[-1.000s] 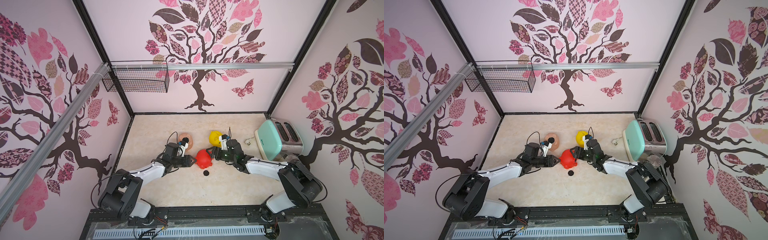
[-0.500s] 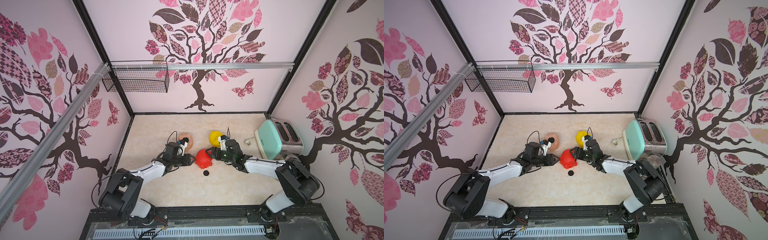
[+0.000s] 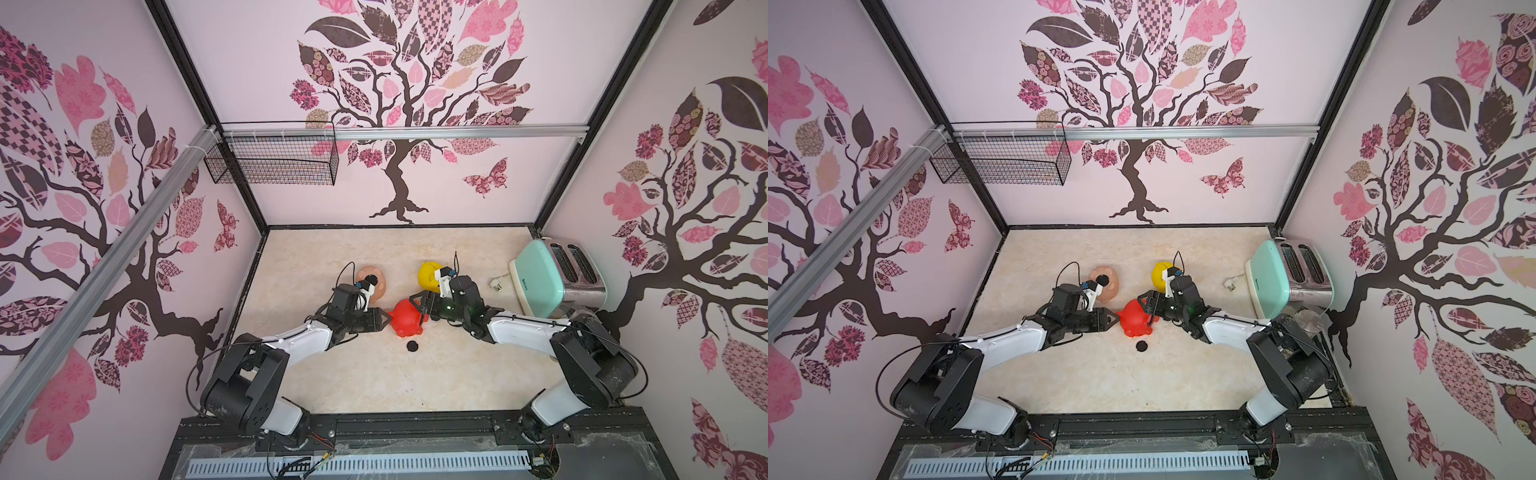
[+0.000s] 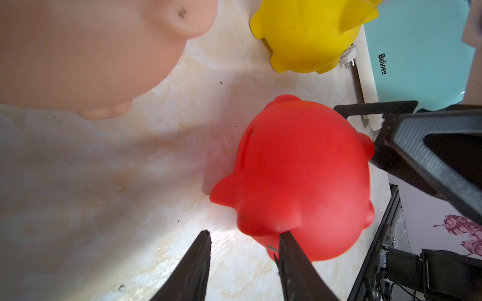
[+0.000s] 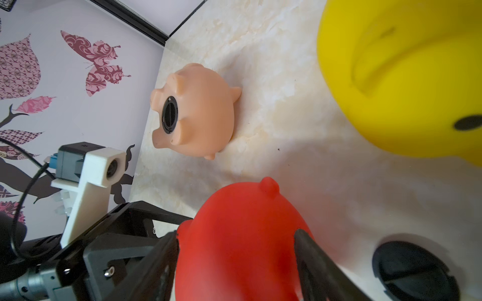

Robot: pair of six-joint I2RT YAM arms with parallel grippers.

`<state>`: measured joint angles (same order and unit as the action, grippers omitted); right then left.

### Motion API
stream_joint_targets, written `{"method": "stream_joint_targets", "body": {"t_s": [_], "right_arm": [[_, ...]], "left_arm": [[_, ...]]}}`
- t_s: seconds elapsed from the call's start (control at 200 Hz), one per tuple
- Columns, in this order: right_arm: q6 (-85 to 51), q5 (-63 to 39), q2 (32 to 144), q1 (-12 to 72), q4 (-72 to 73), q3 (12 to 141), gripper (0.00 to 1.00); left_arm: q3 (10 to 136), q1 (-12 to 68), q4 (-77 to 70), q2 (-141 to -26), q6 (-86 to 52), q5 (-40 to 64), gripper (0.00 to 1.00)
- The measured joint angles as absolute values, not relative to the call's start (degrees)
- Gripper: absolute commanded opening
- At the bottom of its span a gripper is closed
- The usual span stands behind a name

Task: Close piggy banks
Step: Turn over the piggy bank at the center of the board.

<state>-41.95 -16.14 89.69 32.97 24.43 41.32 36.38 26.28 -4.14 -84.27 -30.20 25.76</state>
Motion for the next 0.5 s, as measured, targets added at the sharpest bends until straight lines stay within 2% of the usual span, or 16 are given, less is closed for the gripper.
{"method": "stream_joint_targets", "body": {"t_s": [0.32, 0.5], "right_arm": [[-41.8, -16.2, 91.0, 33.4, 23.9, 42.1, 0.73], [-41.8, -14.8, 91.4, 33.4, 22.0, 43.1, 0.74]], "left_arm": [[35.8, 26.3, -5.1, -79.7, -30.2, 25.7, 0.45], [37.1, 26.3, -4.4, -77.8, -29.8, 24.0, 0.49]]}}
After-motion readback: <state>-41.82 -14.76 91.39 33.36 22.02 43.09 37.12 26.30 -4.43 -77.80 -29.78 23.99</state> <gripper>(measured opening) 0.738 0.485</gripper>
